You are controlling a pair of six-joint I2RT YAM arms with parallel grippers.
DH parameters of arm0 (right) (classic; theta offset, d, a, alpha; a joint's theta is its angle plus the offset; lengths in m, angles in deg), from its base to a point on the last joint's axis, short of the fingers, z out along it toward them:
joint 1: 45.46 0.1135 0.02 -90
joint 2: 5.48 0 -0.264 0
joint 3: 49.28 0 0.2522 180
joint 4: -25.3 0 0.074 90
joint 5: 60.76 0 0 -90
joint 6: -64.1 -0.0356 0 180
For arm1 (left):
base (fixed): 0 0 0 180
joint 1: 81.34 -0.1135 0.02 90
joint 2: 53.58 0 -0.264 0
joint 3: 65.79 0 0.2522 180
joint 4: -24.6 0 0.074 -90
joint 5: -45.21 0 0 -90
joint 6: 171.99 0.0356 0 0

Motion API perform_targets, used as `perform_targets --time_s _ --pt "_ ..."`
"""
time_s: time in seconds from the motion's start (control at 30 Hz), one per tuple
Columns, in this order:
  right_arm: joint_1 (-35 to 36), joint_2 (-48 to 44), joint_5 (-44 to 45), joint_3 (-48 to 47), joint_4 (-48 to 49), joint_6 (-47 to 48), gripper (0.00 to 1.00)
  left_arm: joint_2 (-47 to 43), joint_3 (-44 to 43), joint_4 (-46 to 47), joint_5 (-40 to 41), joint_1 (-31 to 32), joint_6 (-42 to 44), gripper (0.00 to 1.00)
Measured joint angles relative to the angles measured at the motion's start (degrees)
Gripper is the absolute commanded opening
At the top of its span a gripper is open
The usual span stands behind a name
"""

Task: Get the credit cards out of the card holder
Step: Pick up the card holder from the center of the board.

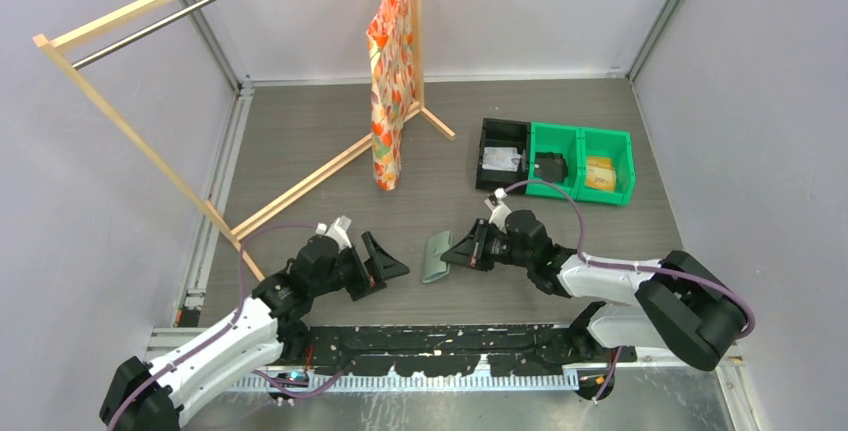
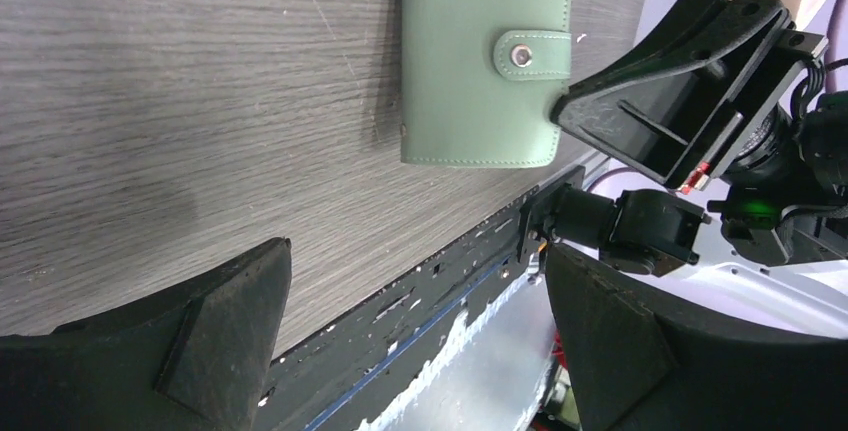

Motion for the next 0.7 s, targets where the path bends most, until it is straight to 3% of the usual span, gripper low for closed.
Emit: perform_targets --time_s 0.23,0.3,0.37,0.7 --pt "0.0 -1.49 0.07 0.76 -1.33 -2.21 0.02 -0.68 3.21 3.98 -0.7 0.0 -2.51 0.99" --pt "0.0 -2.6 1.55 0.28 -5.44 -0.98 0.32 0.07 2.21 3.56 -0.52 0.0 -1.88 0.99" --pt "-0.04 -2.75 2.89 -0.5 -9.07 0.07 0.47 1.84 0.33 2.56 -0.02 0.0 -0.85 0.99" --pt "-0.5 -2.73 8.61 -1.42 -19.28 3.28 0.57 14.03 -4.26 3.96 0.96 0.0 2.01 0.97"
